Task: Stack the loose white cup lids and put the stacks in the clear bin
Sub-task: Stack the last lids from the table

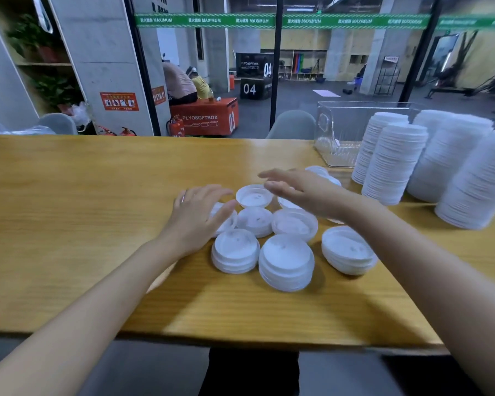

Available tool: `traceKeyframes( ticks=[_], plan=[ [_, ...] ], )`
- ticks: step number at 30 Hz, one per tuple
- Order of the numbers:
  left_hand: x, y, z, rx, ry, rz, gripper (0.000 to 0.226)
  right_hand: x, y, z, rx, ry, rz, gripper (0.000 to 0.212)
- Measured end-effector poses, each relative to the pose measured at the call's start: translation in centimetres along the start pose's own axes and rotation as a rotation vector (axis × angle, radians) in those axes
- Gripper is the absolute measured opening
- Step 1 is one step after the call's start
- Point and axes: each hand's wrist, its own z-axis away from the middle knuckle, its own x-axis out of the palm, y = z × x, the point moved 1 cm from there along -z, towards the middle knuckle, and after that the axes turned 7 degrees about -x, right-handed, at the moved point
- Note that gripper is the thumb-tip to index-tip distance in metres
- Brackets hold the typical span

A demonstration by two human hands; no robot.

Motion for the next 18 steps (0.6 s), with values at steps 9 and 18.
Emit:
traceKeyframes(
  ticks=[9,18],
  plan=[
    [1.1,1.5,5.9,0.23,-0.054,0.076,0.062,3.5,-1.6,9.3,-0.081,0.105,0.089,0.077],
    [1.3,1.2,6.7,0.258,-0.013,0.1,0.061,5.8,-1.7,10.1,-0.166,0.24,0.402,0.077]
  ],
)
